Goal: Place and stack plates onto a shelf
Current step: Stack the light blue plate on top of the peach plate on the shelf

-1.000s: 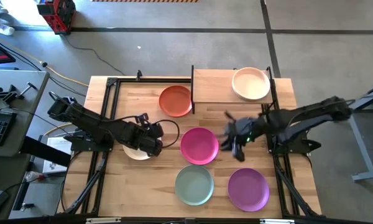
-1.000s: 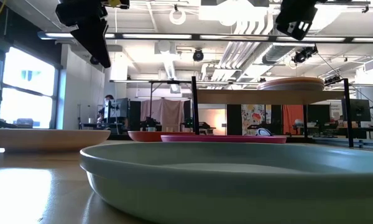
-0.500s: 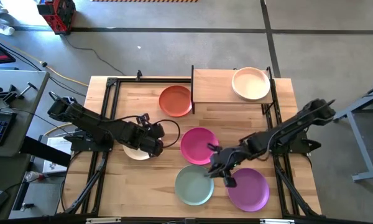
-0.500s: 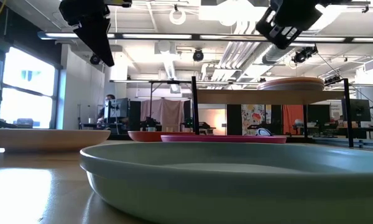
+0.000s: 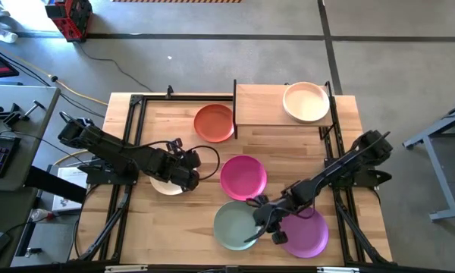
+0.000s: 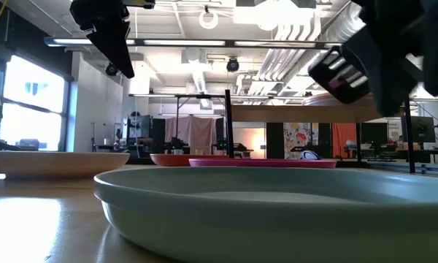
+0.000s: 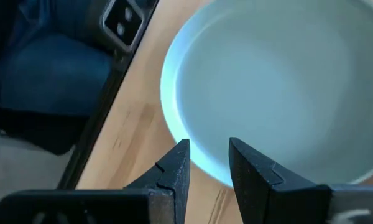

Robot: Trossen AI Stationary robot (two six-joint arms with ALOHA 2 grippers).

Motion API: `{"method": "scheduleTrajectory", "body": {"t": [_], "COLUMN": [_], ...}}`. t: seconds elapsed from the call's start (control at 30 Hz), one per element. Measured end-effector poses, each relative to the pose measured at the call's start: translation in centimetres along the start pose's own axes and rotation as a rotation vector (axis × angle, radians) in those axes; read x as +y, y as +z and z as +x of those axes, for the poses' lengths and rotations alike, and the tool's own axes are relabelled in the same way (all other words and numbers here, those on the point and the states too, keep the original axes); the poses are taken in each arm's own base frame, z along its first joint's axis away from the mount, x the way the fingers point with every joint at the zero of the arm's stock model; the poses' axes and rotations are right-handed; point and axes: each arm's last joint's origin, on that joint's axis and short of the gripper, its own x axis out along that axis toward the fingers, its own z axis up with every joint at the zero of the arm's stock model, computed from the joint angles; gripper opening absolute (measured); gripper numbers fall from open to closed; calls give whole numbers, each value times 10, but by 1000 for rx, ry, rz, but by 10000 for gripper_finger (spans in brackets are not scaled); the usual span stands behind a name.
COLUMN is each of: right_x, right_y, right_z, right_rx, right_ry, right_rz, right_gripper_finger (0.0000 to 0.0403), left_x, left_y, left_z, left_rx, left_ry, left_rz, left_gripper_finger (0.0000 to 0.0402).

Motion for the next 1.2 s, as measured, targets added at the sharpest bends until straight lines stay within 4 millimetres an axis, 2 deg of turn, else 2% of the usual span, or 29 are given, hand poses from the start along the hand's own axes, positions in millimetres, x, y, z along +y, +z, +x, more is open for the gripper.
{"method": "scheduleTrajectory", "body": {"t": [0.4,0.67,1.2], "right_x": [10,18,19], "right_y": [-4,-9,-7], "right_z": [17,27,28], "right_rx": [-20,-22,-51], "right_ry": [16,33,12], "right_rz": [-57,-158,-163], "right_gripper_finger": [92,92,92], "left_x": [0,0,-2], "left_y": [0,0,4], "left_z": [0,0,0], "left_rx": [-1,-4,-36], "left_ry": [-1,-3,-22], "left_rz": [-1,-3,-27], "left_gripper_finger": [101,101,101]}}
